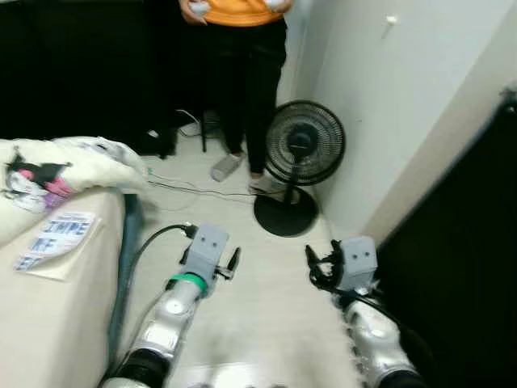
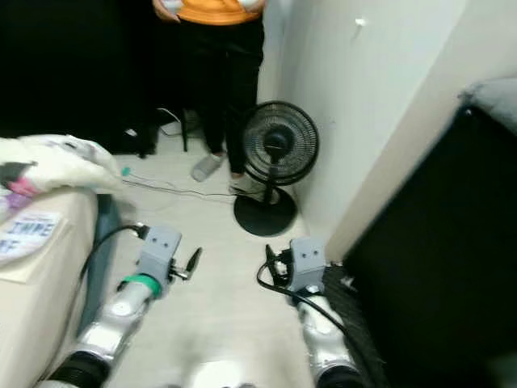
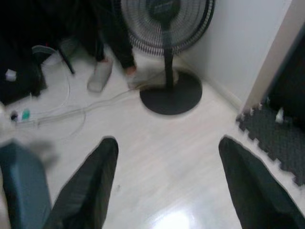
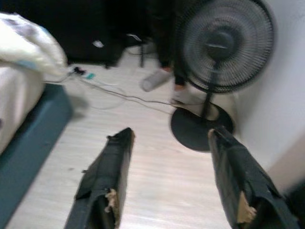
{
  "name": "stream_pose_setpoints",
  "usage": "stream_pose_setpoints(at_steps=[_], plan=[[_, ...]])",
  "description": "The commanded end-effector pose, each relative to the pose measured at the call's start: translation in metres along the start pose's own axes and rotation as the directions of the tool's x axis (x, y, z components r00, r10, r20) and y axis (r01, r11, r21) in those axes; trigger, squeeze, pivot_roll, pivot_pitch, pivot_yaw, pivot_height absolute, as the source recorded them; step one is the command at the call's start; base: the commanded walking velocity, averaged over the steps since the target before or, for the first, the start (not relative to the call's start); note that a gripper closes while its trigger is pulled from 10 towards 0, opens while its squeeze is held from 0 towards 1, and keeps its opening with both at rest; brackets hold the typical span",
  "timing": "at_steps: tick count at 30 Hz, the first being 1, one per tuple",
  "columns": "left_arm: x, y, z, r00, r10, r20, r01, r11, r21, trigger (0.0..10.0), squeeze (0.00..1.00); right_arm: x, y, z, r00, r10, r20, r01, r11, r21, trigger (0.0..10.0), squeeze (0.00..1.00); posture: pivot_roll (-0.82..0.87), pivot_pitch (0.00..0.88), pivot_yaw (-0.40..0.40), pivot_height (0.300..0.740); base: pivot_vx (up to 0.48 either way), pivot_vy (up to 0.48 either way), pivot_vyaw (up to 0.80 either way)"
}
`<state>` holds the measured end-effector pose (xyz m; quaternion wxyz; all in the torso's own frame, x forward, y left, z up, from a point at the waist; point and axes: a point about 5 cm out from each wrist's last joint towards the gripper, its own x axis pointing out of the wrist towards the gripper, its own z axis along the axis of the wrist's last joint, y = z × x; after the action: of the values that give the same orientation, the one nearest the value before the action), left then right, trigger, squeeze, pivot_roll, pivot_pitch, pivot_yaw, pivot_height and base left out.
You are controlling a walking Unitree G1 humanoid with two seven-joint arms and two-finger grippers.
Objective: Clean up the room
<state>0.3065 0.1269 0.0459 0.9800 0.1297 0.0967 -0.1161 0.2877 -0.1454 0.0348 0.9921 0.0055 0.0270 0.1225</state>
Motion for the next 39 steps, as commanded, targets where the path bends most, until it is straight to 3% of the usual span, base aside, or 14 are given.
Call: stream_pose_setpoints(at_steps=[1,11,17,21,28,39], plan=[[0.000,-0.004,0.000,1.000,-0.015,0.000,0.015,1.000,0.003,10.0,0.00,-0.004,-0.003,-0.005,1.000,-0.016,-0.021,0.016,1.000,0.007,10.0,0.00,0.02,0.035,0.020,0.736,0.000,-0.319,0.00],[0.000,-0.004,-0.001,1.000,-0.011,-0.005,0.011,1.000,-0.009,10.0,0.00,-0.004,-0.002,-0.006,1.000,-0.001,-0.030,0.001,1.000,-0.001,10.0,0.00,0.02,0.036,0.020,0.736,0.000,-0.162,0.00],[0.000,-0.005,-0.001,1.000,-0.009,-0.015,0.009,1.000,-0.016,10.0,0.00,-0.004,0.001,-0.008,0.999,0.028,-0.045,-0.029,0.999,-0.020,10.0,0.00,0.02,0.037,0.019,0.736,0.000,0.000,0.75],[-0.003,-0.002,-0.009,0.999,-0.006,-0.041,0.007,1.000,0.025,10.0,0.00,-0.005,0.003,-0.010,0.998,0.038,-0.053,-0.039,0.999,-0.011,10.0,0.00,0.03,0.038,0.016,0.736,0.000,0.000,0.75],[-0.004,-0.001,-0.015,0.998,-0.020,-0.065,0.020,1.000,-0.010,10.0,0.00,-0.006,0.004,-0.012,0.997,0.042,-0.059,-0.043,0.999,-0.009,10.0,0.00,0.02,0.038,0.013,0.736,0.000,0.000,0.74],[-0.002,0.003,-0.011,0.999,0.000,-0.051,-0.002,0.999,-0.043,10.0,0.00,-0.005,0.005,-0.010,0.998,0.032,-0.049,-0.032,0.999,0.001,10.0,0.00,0.02,0.035,0.012,0.736,0.067,0.055,0.00]])
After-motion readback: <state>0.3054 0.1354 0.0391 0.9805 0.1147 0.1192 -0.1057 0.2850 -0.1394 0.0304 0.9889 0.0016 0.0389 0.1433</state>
